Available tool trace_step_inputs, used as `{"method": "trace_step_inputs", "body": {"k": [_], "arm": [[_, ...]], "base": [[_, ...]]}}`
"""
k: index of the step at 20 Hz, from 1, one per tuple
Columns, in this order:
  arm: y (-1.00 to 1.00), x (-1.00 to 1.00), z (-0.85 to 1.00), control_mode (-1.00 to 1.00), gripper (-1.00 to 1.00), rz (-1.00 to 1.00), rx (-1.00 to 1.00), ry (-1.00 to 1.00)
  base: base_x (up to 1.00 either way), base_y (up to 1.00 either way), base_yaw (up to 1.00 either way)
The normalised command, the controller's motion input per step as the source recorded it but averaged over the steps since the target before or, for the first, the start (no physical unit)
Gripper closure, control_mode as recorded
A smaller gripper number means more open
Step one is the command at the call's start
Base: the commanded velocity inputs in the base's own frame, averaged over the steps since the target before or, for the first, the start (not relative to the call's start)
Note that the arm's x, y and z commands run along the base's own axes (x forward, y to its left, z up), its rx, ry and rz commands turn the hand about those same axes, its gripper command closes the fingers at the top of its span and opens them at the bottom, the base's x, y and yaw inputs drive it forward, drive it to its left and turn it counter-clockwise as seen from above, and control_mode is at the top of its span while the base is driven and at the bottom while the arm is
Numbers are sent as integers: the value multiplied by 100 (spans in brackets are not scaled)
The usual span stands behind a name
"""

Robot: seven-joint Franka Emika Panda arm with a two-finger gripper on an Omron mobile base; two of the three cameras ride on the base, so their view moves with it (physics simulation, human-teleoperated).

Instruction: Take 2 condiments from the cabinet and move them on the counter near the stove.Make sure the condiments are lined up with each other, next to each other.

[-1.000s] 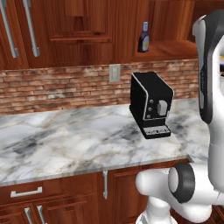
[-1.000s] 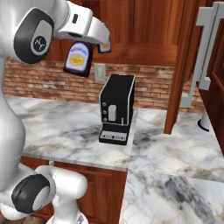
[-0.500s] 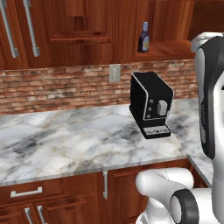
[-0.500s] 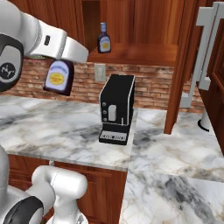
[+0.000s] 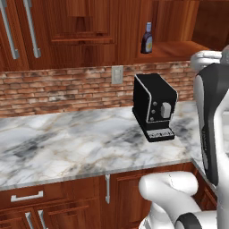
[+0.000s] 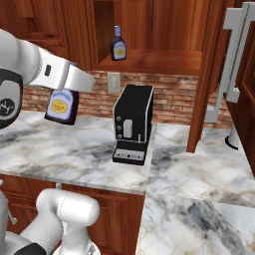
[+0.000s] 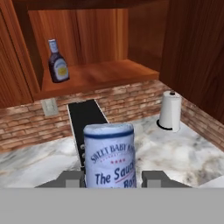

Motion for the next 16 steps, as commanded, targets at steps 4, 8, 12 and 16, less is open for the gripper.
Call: {"method": "trace_step_inputs", "body": {"k": [4, 8, 12, 16], "arm": [[13, 2, -45, -100, 100, 0, 0, -17], [8, 5, -50, -100, 100, 0, 1, -19], [9, 7, -46, -100, 100, 2, 1, -20], [3, 16, -36, -100, 100, 6, 0, -21]], "base": [[0, 0, 0], [0, 0, 0], [0, 0, 0], [0, 0, 0]]}}
